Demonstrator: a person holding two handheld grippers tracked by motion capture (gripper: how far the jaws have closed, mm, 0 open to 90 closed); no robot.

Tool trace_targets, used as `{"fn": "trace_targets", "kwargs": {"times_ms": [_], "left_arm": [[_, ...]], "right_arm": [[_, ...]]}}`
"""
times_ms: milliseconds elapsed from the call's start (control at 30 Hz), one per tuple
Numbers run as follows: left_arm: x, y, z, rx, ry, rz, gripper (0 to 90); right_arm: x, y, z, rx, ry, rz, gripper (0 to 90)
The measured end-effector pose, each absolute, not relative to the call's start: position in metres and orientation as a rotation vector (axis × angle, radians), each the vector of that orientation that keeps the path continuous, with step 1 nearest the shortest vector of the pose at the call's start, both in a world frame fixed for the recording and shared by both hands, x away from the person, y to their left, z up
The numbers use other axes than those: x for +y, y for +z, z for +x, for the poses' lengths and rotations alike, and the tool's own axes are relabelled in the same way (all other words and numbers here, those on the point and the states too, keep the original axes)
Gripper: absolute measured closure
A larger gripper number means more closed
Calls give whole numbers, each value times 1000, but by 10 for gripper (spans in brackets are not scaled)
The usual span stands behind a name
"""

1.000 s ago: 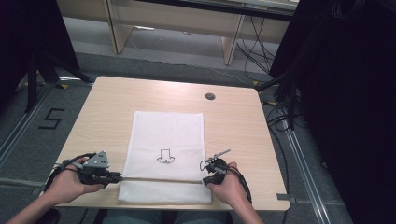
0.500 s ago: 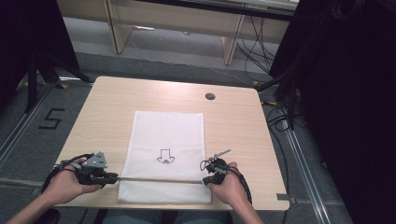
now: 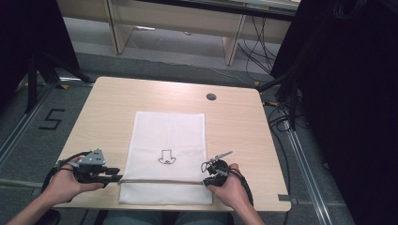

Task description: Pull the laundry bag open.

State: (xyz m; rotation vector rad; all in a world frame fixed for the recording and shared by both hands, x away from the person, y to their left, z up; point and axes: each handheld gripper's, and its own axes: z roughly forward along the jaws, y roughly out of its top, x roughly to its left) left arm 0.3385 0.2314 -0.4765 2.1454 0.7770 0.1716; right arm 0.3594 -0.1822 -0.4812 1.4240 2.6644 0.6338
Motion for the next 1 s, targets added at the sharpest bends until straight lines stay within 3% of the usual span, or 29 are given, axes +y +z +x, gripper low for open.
{"fn": "trace_targets", "kwargs": {"times_ms": [200, 467, 667, 1000], "left_arm": [[225, -474, 349, 765, 252, 2048, 489], [194, -474, 370, 745, 264, 2096, 364], [181, -480, 376, 751, 262, 2063, 375], [196, -485, 374, 829, 302, 2036, 400]], "right_arm": [[-180, -480, 357, 2679, 661, 1338, 715], [-179, -475, 356, 2605, 710, 1332, 622], [-183, -474, 357, 2576, 749, 1319, 600], [-186, -472, 356, 2562, 781, 1309, 588]]}}
